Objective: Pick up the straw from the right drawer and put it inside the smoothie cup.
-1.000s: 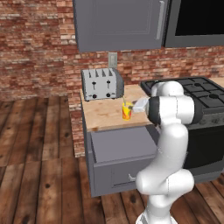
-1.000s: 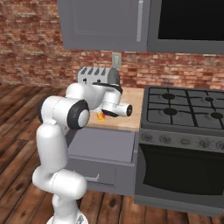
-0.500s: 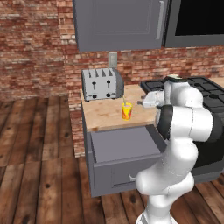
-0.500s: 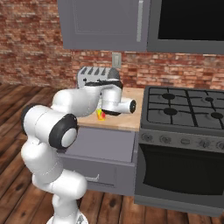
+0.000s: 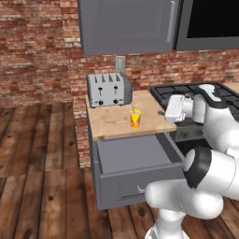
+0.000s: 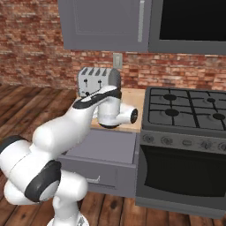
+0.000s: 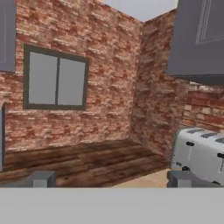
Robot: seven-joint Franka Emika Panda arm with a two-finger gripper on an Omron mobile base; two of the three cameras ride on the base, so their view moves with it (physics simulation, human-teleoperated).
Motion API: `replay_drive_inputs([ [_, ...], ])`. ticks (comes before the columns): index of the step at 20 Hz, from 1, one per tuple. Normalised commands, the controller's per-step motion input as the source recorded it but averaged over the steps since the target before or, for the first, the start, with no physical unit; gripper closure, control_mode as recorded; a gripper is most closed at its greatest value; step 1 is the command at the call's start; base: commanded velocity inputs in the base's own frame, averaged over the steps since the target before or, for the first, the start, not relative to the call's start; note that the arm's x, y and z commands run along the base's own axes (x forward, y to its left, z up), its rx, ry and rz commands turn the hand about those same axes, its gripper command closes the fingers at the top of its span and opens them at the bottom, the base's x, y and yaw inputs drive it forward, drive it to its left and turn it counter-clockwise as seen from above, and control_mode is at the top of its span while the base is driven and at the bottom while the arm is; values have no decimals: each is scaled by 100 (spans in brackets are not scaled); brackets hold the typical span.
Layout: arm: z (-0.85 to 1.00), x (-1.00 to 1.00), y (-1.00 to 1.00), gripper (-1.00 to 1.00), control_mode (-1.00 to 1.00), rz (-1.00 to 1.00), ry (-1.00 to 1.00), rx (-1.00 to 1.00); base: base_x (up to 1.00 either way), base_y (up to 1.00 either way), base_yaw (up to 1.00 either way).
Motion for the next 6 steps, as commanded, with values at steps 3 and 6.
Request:
replay_drive_inputs([
  [3,51,-100,0,-100,-100,0,-39,-12,0,0,0],
  [6,50,-100,5,-100,-100,0,-43,-13,0,0,0],
])
